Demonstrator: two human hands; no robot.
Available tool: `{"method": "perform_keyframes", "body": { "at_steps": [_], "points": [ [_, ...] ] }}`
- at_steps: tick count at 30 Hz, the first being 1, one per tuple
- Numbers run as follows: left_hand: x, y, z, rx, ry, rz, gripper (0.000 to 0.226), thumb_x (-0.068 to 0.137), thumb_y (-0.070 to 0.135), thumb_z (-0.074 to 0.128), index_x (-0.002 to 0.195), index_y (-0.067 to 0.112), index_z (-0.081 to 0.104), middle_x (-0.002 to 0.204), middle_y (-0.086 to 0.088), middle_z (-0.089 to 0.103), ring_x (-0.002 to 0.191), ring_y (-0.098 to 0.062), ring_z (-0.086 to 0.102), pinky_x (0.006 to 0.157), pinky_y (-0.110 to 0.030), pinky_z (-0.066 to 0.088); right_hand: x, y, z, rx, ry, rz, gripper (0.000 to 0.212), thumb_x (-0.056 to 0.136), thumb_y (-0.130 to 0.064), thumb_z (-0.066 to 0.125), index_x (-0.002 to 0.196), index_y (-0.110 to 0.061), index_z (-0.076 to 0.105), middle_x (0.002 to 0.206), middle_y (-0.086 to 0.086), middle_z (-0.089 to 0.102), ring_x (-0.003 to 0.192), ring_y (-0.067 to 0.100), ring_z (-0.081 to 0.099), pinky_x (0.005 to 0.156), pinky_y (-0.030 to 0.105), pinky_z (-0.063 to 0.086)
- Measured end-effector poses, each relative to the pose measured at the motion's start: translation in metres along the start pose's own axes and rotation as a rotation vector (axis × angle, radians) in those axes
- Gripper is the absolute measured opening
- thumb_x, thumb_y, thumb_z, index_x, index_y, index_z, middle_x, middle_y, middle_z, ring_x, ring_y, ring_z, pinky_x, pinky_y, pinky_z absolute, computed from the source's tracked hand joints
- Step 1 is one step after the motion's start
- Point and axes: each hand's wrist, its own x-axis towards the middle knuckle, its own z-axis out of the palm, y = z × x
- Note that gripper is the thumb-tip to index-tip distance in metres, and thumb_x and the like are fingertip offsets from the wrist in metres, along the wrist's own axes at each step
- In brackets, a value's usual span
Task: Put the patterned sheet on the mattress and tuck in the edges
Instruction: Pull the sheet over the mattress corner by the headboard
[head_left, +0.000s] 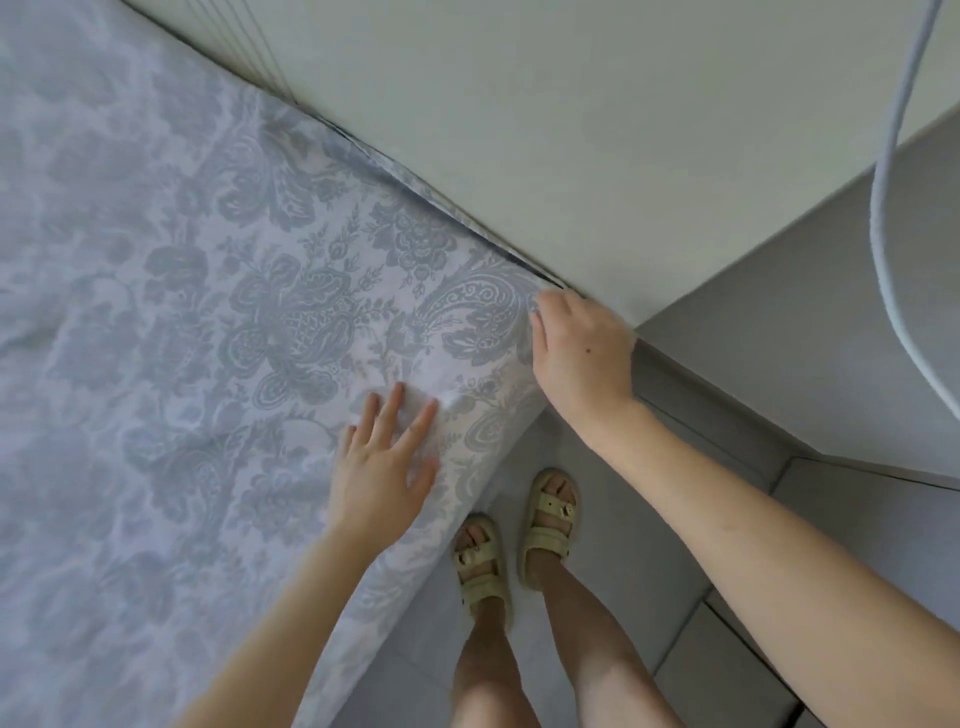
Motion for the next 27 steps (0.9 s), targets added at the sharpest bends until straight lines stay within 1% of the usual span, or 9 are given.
{"method": "perform_keyframes", "body": {
  "at_steps": [1, 3, 5, 9, 12, 16, 18, 22, 27],
  "points": [
    [-0.009, -0.002, 0.004, 0.024, -0.005, 0.013, 0.061, 0.088, 0.055, 0.026, 0.146, 0.036, 0.024, 0.155, -0.003, 0.015, 0.142, -0.034, 0.020, 0.107, -0.052, 0.032, 0.004, 0.000, 0.008, 0.014, -0.090, -0.067, 0.022, 0.089, -0.010, 0.057, 0.108, 0.001, 0.061, 0.102, 0.018, 0.065, 0.092, 0.034, 0.063, 0.070, 0.038, 0.051],
    [-0.026, -0.009, 0.012, 0.072, -0.015, 0.032, 0.058, 0.089, 0.049, 0.032, 0.145, 0.034, 0.028, 0.153, -0.006, 0.028, 0.138, -0.034, 0.029, 0.101, -0.053, 0.038, 0.013, 0.008, 0.025, 0.025, -0.389, 0.057, 0.047, 0.099, -0.025, 0.042, 0.140, -0.003, 0.037, 0.141, 0.018, 0.044, 0.130, 0.031, 0.042, 0.104, 0.041, 0.036],
    [-0.043, -0.020, 0.023, 0.079, -0.022, 0.036, 0.058, 0.089, 0.045, 0.039, 0.144, 0.034, 0.027, 0.151, -0.006, 0.033, 0.138, -0.031, 0.027, 0.100, -0.052, 0.039, 0.020, 0.015, 0.034, 0.086, -0.524, 0.241, 0.056, 0.100, -0.034, 0.034, 0.147, -0.005, 0.022, 0.153, 0.014, 0.028, 0.140, 0.026, 0.026, 0.114, 0.037, 0.020],
    [-0.078, -0.037, 0.043, -0.039, -0.040, 0.011, 0.062, 0.093, 0.039, 0.043, 0.148, 0.037, 0.015, 0.155, 0.003, 0.006, 0.143, -0.026, 0.010, 0.111, -0.048, 0.027, 0.026, 0.006, 0.030, -0.015, -0.574, 0.312, 0.054, 0.100, -0.036, 0.032, 0.141, -0.001, 0.029, 0.148, 0.018, 0.034, 0.136, 0.031, 0.033, 0.108, 0.040, 0.028],
    [-0.108, -0.044, 0.050, -0.145, -0.056, -0.074, 0.057, 0.099, 0.036, 0.035, 0.148, 0.038, 0.007, 0.153, 0.011, -0.012, 0.145, -0.018, -0.010, 0.118, -0.037, 0.010, 0.027, -0.027, 0.007, -0.361, -0.556, 0.298, 0.043, 0.098, -0.030, 0.039, 0.129, -0.001, 0.046, 0.131, 0.020, 0.053, 0.121, 0.036, 0.051, 0.095, 0.041, 0.043],
    [-0.170, -0.055, 0.063, -0.343, 0.068, -0.244, 0.045, 0.099, 0.030, 0.041, 0.143, 0.031, 0.035, 0.156, 0.010, 0.021, 0.145, -0.015, 0.017, 0.111, -0.027, 0.027, -0.016, -0.113, -0.014, -0.456, -0.475, -0.101, 0.020, 0.094, -0.015, 0.045, 0.107, -0.005, 0.057, 0.107, 0.014, 0.064, 0.095, 0.031, 0.060, 0.068, 0.030, 0.041],
    [-0.212, -0.066, 0.073, -0.455, 0.160, -0.405, 0.039, 0.098, 0.026, 0.044, 0.137, 0.024, 0.047, 0.147, 0.005, 0.038, 0.135, -0.018, 0.035, 0.103, -0.027, 0.034, -0.054, -0.165, -0.017, -0.353, -0.496, -0.295, 0.013, 0.096, -0.015, 0.043, 0.092, -0.009, 0.054, 0.099, 0.010, 0.065, 0.081, 0.027, 0.055, 0.062, 0.028, 0.034],
    [-0.312, -0.088, 0.103, -0.775, 0.388, -0.920, 0.030, 0.096, 0.025, 0.048, 0.119, 0.010, 0.060, 0.121, -0.008, 0.060, 0.109, -0.025, 0.057, 0.086, -0.034, 0.045, -0.148, -0.255, -0.006, -0.243, -0.684, -0.622, 0.036, 0.097, -0.037, 0.045, 0.117, -0.010, 0.058, 0.112, 0.007, 0.063, 0.100, 0.026, 0.059, 0.074, 0.033, 0.046],
    [-0.428, -0.116, 0.200, -1.668, 0.704, -1.685, 0.032, 0.096, 0.018, 0.048, 0.113, -0.008, 0.058, 0.084, -0.013, 0.062, 0.083, -0.031, 0.059, 0.082, -0.041, 0.052, -0.265, -0.331, 0.026, -0.369, -0.798, -1.005, 0.048, 0.094, -0.051, 0.044, 0.123, -0.015, 0.053, 0.114, 0.003, 0.060, 0.104, 0.023, 0.056, 0.077, 0.033, 0.047]
  ]
}}
